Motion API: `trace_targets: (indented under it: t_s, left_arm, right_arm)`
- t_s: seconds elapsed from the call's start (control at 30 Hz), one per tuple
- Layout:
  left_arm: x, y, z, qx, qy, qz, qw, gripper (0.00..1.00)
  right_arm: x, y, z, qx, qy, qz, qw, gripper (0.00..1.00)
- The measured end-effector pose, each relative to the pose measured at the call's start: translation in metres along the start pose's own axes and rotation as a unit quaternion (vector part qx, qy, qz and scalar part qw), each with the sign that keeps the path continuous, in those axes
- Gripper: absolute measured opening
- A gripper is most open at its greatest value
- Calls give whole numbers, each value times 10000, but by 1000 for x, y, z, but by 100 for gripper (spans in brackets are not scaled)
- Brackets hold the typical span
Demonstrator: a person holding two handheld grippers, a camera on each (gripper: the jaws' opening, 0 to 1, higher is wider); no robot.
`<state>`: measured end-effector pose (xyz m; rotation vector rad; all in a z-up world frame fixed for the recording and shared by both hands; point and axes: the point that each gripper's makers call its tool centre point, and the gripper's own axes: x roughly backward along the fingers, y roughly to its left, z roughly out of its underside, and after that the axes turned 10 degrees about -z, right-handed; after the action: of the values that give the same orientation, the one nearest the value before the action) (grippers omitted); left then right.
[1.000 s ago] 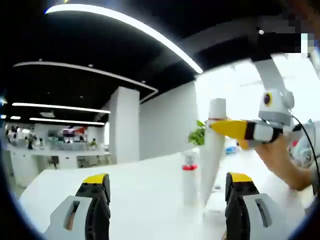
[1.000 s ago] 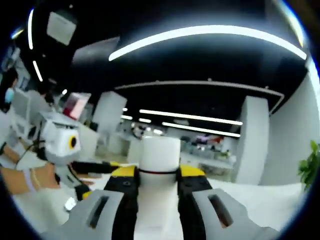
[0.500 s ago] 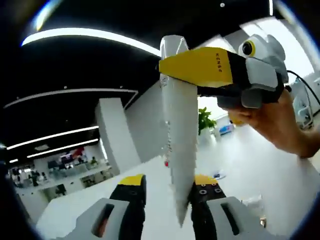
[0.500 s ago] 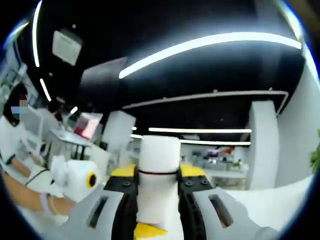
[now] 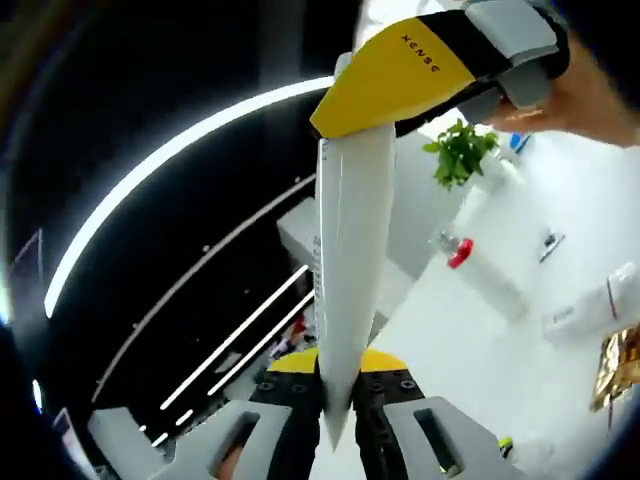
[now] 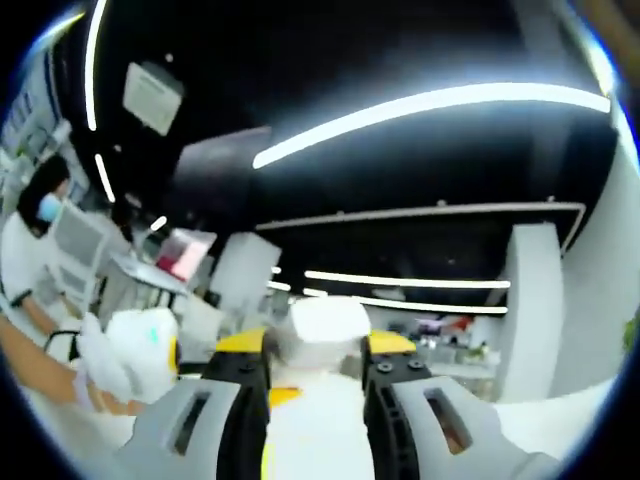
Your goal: Arrange the skincare products in the storage area until every visible bottle or jar stands upright without overlapping.
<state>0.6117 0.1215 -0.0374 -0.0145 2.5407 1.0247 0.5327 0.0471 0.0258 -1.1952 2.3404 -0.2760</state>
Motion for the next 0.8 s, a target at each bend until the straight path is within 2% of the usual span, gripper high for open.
trace_targets:
  t_s: [0.07, 0.13, 0.2, 0.23, 0.33, 0.4, 0.43, 0.53, 0.57, 0.6, 0.63, 0.67, 0.7, 0.73, 0.77, 0.8]
  left_arm:
    - [-2, 7, 5, -261, 73, -149, 9995, 9]
    - [-3, 15, 12, -805, 166, -317, 9961, 9]
    - [-3, 20, 19, -1419, 261, -504, 9882, 9]
    - [-3, 21, 20, -1794, 295, -573, 9817, 9]
    - [-1, 18, 13, -2308, 100, -628, 9709, 9]
    - [0, 16, 7, -2593, -44, -676, 9634, 9]
    - [1, 15, 3, -2803, -143, -726, 9571, 9]
    - [15, 5, -14, -3452, -435, -810, 9340, 9]
    - [15, 4, -16, -3591, -512, -805, 9284, 9]
    - [17, -2, -19, -3647, -580, -762, 9262, 9]
    - [16, -5, -19, -3672, -615, -722, 9253, 9]
    - [15, -13, -22, -3807, -730, -642, 9196, 9]
    - [13, -18, -24, -3985, -863, -620, 9110, 9]
    - [13, -22, -26, -4055, -931, -585, 9075, 9]
    - [13, -32, -27, -4211, -1053, -417, 8999, 9]
    - [14, -35, -30, -4230, -1197, -417, 8972, 9]
  right_arm:
    - [2, -3, -2, 57, -55, 49, 10000, 32]
    - [5, -10, -9, 216, -227, 155, 9994, 28]
    - [9, -15, -16, 360, -349, 208, 9985, 23]
    - [11, -17, -18, 452, -354, 243, 9981, 21]
    - [12, -25, -22, 379, -451, 246, 9980, 17]
    - [10, -25, -13, 111, -233, 14, 9997, 19]
    - [9, -25, -9, 68, -143, -65, 9999, 21]
    - [8, -16, 15, 62, 481, -569, 9972, 29]
    - [8, -12, 24, 9, 694, -739, 9948, 32]
    - [7, -8, 33, -150, 867, -893, 9921, 37]
    - [7, -5, 38, -205, 954, -1007, 9901, 38]
    - [8, -3, 43, -291, 1081, -1143, 9871, 36]
    - [8, -4, 44, -486, 1013, -1139, 9871, 32]
    - [8, -3, 43, -758, 890, -1262, 9851, 29]
    - [11, 2, 45, -979, 914, -1506, 9795, 28]
    - [15, 6, 50, -1285, 1038, -1763, 9704, 31]
